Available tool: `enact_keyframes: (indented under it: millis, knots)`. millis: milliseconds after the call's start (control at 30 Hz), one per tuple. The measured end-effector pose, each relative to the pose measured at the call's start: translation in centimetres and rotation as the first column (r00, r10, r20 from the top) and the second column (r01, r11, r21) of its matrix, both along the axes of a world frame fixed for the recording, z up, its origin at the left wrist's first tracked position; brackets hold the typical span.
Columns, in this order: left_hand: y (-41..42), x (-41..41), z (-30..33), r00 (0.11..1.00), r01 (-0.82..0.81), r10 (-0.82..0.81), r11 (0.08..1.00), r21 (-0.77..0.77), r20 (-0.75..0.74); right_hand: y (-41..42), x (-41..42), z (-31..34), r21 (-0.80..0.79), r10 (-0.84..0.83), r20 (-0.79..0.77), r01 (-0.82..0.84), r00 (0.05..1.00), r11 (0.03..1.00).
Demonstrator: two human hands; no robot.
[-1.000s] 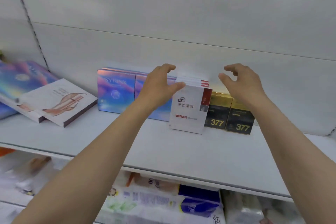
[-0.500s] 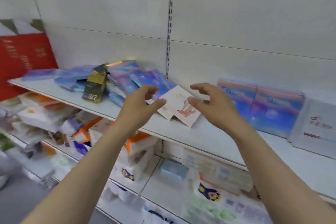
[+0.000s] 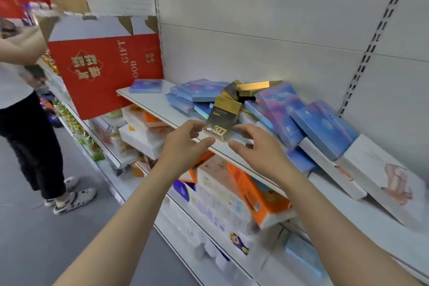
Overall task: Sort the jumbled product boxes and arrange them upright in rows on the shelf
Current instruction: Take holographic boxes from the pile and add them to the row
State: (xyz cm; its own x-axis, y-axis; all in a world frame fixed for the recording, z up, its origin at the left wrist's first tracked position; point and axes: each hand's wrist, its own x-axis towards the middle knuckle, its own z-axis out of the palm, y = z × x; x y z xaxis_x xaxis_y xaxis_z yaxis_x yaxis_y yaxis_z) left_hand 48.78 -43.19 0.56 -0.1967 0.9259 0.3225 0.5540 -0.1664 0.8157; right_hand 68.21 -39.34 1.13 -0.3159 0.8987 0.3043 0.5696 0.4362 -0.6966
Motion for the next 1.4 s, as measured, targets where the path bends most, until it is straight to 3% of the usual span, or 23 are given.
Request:
enact_keyframes:
  millis: [167, 267, 400, 567, 700, 767, 833, 900, 1000, 1100, 1200, 1400]
  knots:
    - [8.0, -7.8, 1.0, 0.997, -0.052, 0.052, 0.999, -0.001, -0.063, 8.9, -7.5, 1.5, 0.044, 0.009, 0.001, -0.009, 1.0, 0.999]
    - [14.0, -10.8, 2.0, 0.994, -0.04, 0.041, 0.999, 0.008, -0.102, 14.8, -10.0, 3.1, 0.125, -0.09, -0.001, 0.089, 0.996, 0.988]
    - [20.9, -12.7, 1.6, 0.999, -0.006, 0.006, 1.0, 0.004, -0.049, 21.0, -12.1, 3.9, 0.153, -0.184, 0.07, 0.172, 0.98, 0.973]
    - [27.3, -13.2, 0.0, 1.0, 0.02, -0.021, 0.996, -0.086, -0.015, 25.0, -12.9, 3.2, 0.182, -0.23, 0.116, 0.207, 0.966, 0.961]
    - [31.4, -13.0, -0.5, 0.989, -0.01, -0.026, 0.969, -0.248, -0.144, 26.8, -12.6, 2.5, 0.152, -0.283, 0.201, 0.255, 0.938, 0.955]
    - [32.4, -13.0, -0.9, 0.994, 0.044, -0.071, 0.956, -0.29, -0.082, 26.9, -12.6, 1.9, 0.135, -0.299, 0.232, 0.274, 0.926, 0.952]
    - [33.3, -13.6, -0.7, 0.992, 0.116, -0.093, 0.941, -0.317, 0.086, 27.1, -12.7, 1.3, 0.171, -0.335, 0.266, 0.298, 0.904, 0.939]
    - [34.0, -14.7, -0.2, 0.951, 0.204, -0.106, 0.921, -0.332, 0.29, 27.5, -12.7, 1.0, 0.2, -0.358, 0.3, 0.309, 0.884, 0.93]
    - [34.9, -17.1, 0.8, 0.904, 0.259, -0.119, 0.917, -0.304, 0.411, 28.0, -13.3, 0.6, 0.229, -0.379, 0.332, 0.316, 0.864, 0.921]
    - [35.0, -19.5, 1.1, 0.872, 0.315, -0.179, 0.917, -0.244, 0.456, 28.0, -14.5, 0.1, 0.454, -0.464, 0.346, 0.288, 0.815, 0.843]
    - [34.4, -21.2, 0.6, 0.853, 0.344, -0.204, 0.912, -0.223, 0.48, 27.9, -15.9, -1.0, 0.654, -0.526, 0.264, 0.251, 0.809, 0.714]
    - [33.6, -20.9, -1.1, 0.844, 0.419, -0.28, 0.876, -0.238, 0.457, 27.1, -15.3, -3.2, 0.864, -0.65, 0.12, 0.243, 0.751, 0.44]
